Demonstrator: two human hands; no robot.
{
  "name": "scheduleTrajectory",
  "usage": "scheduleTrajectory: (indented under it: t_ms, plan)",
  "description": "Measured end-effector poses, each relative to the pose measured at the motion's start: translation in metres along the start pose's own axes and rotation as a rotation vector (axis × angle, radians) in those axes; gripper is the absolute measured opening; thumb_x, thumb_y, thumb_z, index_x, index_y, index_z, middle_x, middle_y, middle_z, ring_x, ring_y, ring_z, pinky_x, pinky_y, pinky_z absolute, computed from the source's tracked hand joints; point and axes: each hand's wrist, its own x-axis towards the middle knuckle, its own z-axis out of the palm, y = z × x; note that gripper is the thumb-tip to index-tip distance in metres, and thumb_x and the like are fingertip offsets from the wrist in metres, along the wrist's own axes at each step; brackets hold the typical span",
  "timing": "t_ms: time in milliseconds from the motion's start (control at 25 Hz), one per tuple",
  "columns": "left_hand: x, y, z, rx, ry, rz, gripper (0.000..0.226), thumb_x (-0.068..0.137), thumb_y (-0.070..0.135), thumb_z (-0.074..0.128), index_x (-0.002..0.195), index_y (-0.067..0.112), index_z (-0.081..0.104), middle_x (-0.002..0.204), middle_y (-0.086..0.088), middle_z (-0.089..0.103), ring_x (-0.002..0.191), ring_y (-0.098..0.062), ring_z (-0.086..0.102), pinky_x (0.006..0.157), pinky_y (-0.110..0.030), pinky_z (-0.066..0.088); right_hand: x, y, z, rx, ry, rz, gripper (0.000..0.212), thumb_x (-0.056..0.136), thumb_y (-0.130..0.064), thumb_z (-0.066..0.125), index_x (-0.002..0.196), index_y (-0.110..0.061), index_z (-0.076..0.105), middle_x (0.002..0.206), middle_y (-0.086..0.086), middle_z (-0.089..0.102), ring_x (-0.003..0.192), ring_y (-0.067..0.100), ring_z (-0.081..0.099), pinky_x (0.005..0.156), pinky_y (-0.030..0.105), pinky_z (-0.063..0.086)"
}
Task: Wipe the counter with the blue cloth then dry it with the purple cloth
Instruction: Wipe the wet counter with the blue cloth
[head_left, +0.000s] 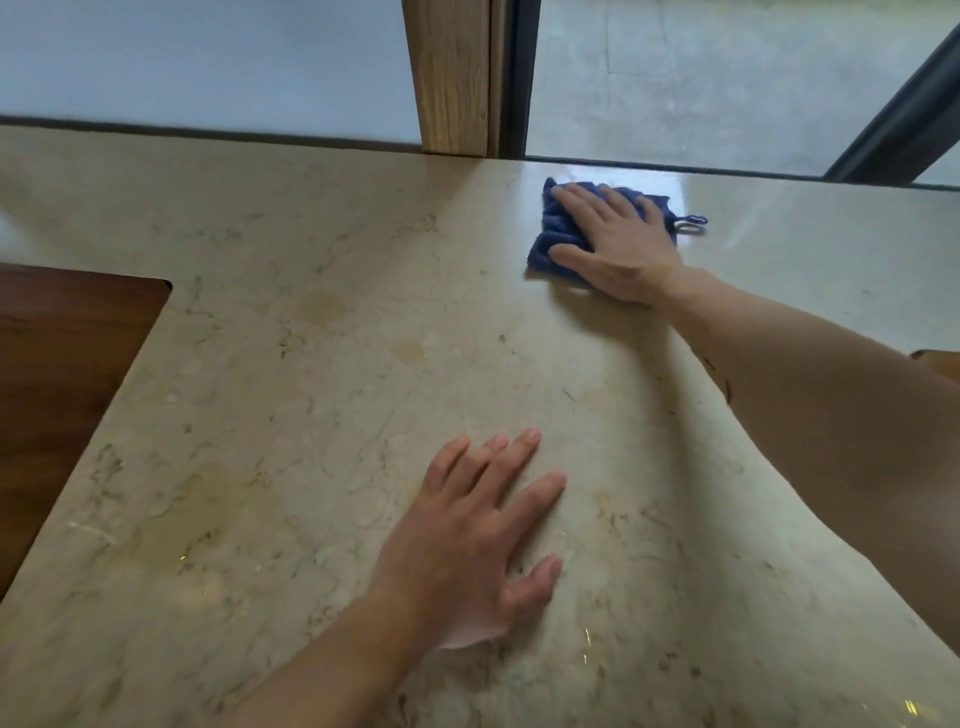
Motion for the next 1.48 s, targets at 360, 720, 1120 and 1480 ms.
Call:
scheduleTrajectory:
  t_ms: [360, 720, 1120, 1480]
  plan:
    - [-0.007, -0.002, -0.003, -0.125, 0.318, -0.001, 0.04, 0.083, 0.038, 0.05, 0.114, 0.012, 0.047, 0.121, -0.014, 0.052, 0.107, -0.032, 0.046, 0.094, -0.044, 0.037, -0.152, -0.063, 0.026, -0.017, -0.041, -0.096, 0.071, 0.095, -0.065, 0.031, 0.157, -0.043, 0.005, 0.167, -0.018, 0.007, 0.155, 0.016, 0.001, 0.122, 0.054, -0.004]
    - [-0.066, -0.057, -0.039, 0.068, -0.03, -0.207, 0.047, 0.096, 0.04, 0.045, 0.14, 0.023, 0.045, 0.15, -0.009, 0.032, 0.136, -0.036, 0.027, 0.105, -0.055, 0.035, -0.364, -0.144, 0.056, 0.001, -0.039, 0.055, 0.073, 0.092, -0.064, 0.027, 0.158, -0.042, 0.006, 0.166, -0.021, 0.002, 0.154, 0.011, -0.008, 0.123, 0.05, -0.007]
    - [-0.141, -0.101, -0.038, 0.007, -0.235, -0.266, 0.064, 0.091, 0.071, 0.038, 0.147, 0.046, 0.022, 0.165, 0.002, 0.008, 0.149, -0.032, 0.014, 0.115, -0.058, 0.017, -0.54, -0.243, 0.093, -0.015, -0.01, 0.434, 0.069, 0.091, -0.071, 0.017, 0.153, -0.053, -0.007, 0.166, -0.019, -0.006, 0.154, 0.013, -0.012, 0.122, 0.05, -0.007]
    - [-0.128, -0.138, -0.045, 0.052, -0.251, -0.213, 0.077, 0.078, 0.085, 0.034, 0.145, 0.047, 0.021, 0.162, 0.0, 0.013, 0.145, -0.034, 0.018, 0.112, -0.065, 0.019, -0.525, -0.362, 0.133, 0.078, 0.153, 1.014, 0.072, 0.093, -0.068, 0.015, 0.159, -0.04, 0.011, 0.169, -0.003, 0.005, 0.155, 0.032, 0.002, 0.117, 0.063, 0.001]
